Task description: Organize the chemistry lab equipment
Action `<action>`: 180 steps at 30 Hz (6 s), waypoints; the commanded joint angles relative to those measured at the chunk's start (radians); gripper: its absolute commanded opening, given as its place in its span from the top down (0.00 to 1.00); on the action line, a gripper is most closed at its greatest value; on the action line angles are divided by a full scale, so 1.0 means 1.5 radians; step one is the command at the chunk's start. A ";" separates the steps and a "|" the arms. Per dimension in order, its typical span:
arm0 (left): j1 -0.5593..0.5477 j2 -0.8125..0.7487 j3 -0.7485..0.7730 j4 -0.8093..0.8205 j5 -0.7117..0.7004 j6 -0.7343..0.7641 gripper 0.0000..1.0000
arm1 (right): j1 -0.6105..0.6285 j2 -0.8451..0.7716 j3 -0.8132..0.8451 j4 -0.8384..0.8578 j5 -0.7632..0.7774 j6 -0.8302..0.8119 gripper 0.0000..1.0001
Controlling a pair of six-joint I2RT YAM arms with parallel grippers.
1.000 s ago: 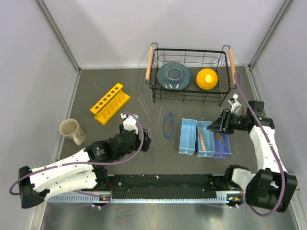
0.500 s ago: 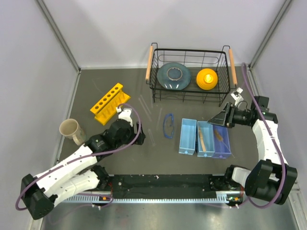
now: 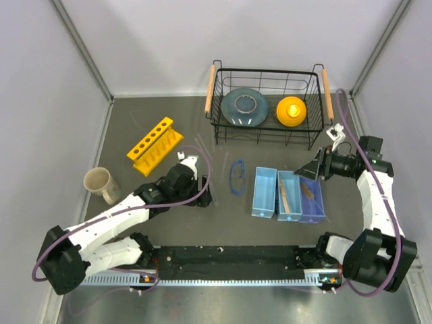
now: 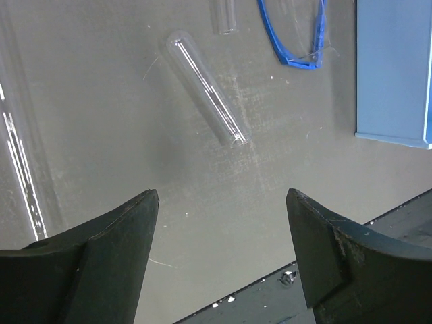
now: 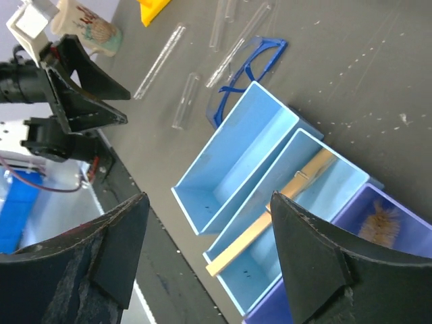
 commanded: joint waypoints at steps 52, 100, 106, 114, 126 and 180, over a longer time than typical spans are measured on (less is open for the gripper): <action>-0.118 0.658 0.630 -0.237 -0.284 -0.156 0.52 | -0.029 -0.096 -0.016 0.022 0.041 -0.107 0.21; -0.127 0.664 0.601 -0.245 -0.257 -0.121 0.93 | -0.029 -0.094 -0.015 0.021 0.049 -0.106 0.21; -0.127 0.645 0.596 -0.246 -0.266 -0.118 0.96 | -0.029 -0.095 -0.016 0.022 0.050 -0.106 0.21; -0.127 0.624 0.587 -0.246 -0.265 -0.113 1.00 | -0.029 -0.094 -0.016 0.022 0.050 -0.106 0.21; -0.127 0.551 0.540 -0.223 -0.256 -0.110 1.00 | -0.029 -0.094 -0.016 0.022 0.050 -0.106 0.21; -0.214 0.516 0.575 -0.153 -0.058 -0.158 0.98 | -0.029 -0.099 -0.015 0.022 0.052 -0.105 0.20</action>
